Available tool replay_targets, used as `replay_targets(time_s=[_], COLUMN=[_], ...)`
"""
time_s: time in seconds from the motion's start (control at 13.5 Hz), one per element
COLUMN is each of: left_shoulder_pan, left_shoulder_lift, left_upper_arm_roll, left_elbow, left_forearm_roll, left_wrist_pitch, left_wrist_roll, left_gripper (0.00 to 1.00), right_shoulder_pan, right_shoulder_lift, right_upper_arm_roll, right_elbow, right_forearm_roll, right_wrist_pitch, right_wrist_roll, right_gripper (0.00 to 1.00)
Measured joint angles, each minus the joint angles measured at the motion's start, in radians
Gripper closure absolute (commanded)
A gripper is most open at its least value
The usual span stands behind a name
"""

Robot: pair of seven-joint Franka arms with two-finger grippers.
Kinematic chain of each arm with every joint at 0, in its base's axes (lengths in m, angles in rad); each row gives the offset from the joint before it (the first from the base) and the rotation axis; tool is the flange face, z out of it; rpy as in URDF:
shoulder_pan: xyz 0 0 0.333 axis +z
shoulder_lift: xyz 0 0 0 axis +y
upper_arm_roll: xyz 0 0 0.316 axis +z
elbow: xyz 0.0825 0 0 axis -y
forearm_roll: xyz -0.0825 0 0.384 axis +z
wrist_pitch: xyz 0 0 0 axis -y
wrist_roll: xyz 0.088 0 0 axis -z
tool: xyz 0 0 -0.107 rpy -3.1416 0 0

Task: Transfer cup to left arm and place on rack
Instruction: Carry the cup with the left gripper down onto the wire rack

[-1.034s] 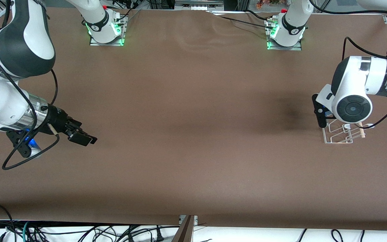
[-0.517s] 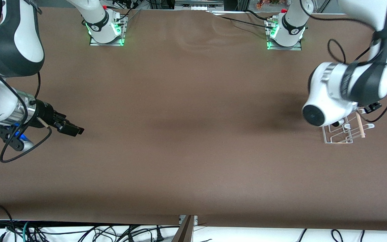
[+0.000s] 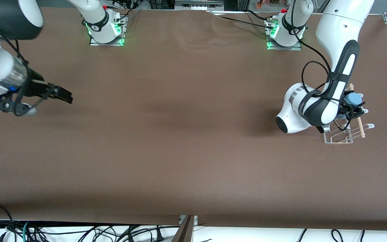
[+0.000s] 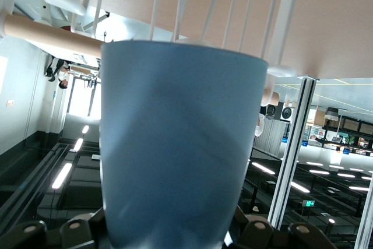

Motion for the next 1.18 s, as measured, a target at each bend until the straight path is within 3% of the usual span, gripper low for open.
replay_targets(time_s=[0.44, 0.52, 0.59, 0.67, 1.18], left_shoulder_pan=[0.011, 0.016, 0.022, 0.03, 0.045], left_shoulder_lift=[-0.003, -0.003, -0.003, -0.003, -0.048], left_upper_arm_roll=[0.003, 0.003, 0.003, 0.003, -0.001], left_elbow=[-0.048, -0.058, -0.072, -0.087, -0.07], left_forearm_roll=[0.046, 0.052, 0.059, 0.068, 0.056], left_wrist_pitch=[0.014, 0.023, 0.036, 0.047, 0.058], left_wrist_roll=[-0.014, -0.019, -0.03, -0.045, -0.079], left_gripper=[1.0, 0.96, 0.68, 0.01, 0.0], right_shoulder_pan=[-0.03, -0.03, -0.03, -0.03, -0.031], right_shoulder_lift=[-0.032, -0.032, -0.032, -0.032, -0.022], right_upper_arm_roll=[0.017, 0.019, 0.02, 0.02, 0.019], right_elbow=[-0.023, -0.023, -0.023, -0.023, -0.023], right_forearm_roll=[0.0, 0.0, -0.001, -0.001, -0.033], right_wrist_pitch=[-0.048, -0.051, -0.051, -0.051, -0.051], right_wrist_roll=[-0.096, -0.096, -0.097, -0.097, -0.149], right_gripper=[0.01, 0.01, 0.01, 0.01, 0.01])
